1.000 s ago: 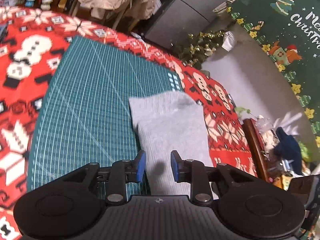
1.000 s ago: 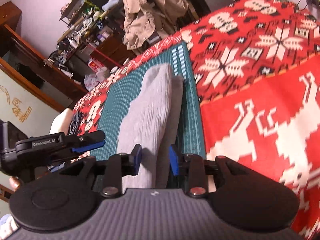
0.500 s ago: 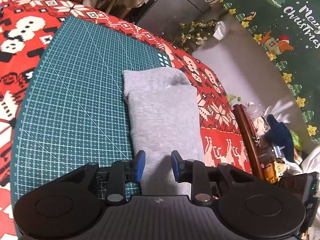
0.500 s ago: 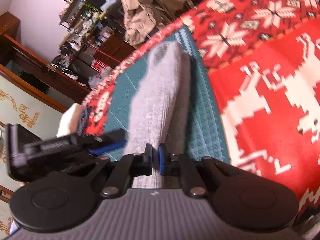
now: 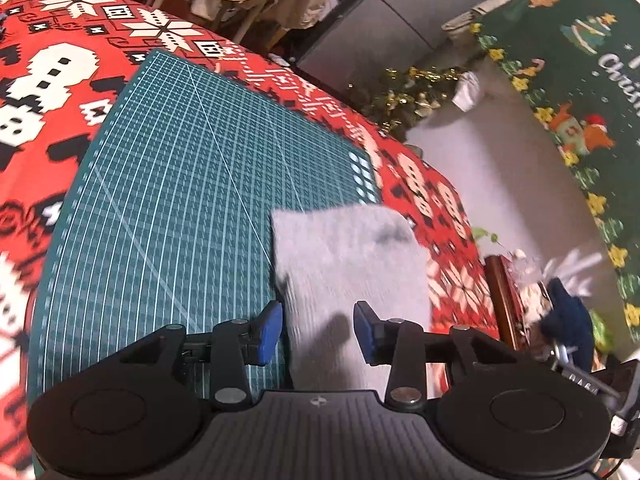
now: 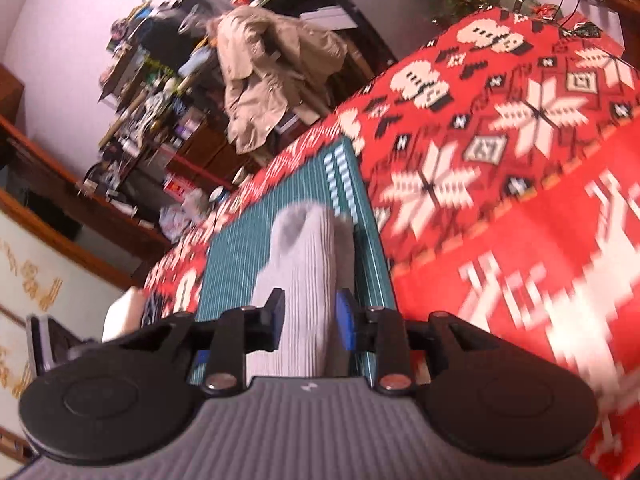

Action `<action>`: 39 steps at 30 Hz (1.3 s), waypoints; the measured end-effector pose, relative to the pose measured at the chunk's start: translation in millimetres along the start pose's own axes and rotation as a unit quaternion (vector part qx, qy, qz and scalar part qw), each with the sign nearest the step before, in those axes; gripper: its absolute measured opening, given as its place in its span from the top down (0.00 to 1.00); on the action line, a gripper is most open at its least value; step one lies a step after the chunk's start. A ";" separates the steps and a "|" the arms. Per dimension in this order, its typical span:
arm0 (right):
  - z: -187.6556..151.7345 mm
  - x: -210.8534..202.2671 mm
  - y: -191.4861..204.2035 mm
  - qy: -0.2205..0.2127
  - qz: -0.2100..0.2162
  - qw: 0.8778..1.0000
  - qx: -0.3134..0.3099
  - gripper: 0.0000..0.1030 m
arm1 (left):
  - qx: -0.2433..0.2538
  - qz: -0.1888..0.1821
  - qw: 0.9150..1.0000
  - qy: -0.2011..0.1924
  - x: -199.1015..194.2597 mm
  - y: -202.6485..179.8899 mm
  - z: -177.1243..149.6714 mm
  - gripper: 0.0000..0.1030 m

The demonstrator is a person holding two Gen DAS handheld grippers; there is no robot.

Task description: Fold clothes

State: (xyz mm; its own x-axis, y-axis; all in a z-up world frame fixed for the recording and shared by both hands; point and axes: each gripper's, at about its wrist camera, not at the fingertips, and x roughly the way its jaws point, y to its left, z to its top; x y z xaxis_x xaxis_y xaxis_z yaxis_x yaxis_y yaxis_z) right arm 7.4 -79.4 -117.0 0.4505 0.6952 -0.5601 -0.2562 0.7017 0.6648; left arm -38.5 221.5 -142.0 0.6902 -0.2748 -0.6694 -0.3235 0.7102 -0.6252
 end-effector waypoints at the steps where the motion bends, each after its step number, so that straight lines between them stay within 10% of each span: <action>1: 5.1 5.9 -0.1 -0.001 -0.003 1.000 0.004 0.69 | -0.002 0.001 1.000 0.003 4.0 1.4 3.0 0.65; 5: 19.1 34.1 -2.3 0.006 -0.013 1.000 0.017 0.72 | 0.004 0.009 1.000 0.015 15.4 3.1 7.0 0.90; 7: 17.2 43.5 -5.2 0.016 -0.014 1.000 0.022 0.93 | 0.017 0.016 1.000 0.001 12.9 -0.6 5.4 0.97; 18: 11.9 63.3 -25.8 0.006 -0.007 0.998 0.060 0.91 | 0.007 0.008 1.000 -0.013 10.9 7.8 8.1 0.95; 25: 6.9 29.7 -16.5 -0.020 0.000 0.999 0.030 0.81 | 0.000 -0.001 0.999 -0.032 -24.9 3.5 -1.6 0.75; 34: -38.9 -17.2 16.6 0.011 0.031 0.997 -0.065 0.81 | 0.086 -0.091 0.992 0.005 -48.7 -46.4 -57.5 0.89; 39: -65.6 -15.8 19.6 0.042 0.030 0.996 -0.071 0.84 | 0.159 -0.061 0.985 0.039 -30.8 -58.0 -88.4 0.94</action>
State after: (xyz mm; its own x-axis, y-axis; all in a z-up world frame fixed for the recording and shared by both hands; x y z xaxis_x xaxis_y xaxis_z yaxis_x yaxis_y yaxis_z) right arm -60.8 -66.4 -127.5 0.3589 0.7431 -0.5648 -0.4010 0.6692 0.6256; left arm -98.2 131.4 -120.6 0.6555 -0.4106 -0.6338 -0.0141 0.8325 -0.5539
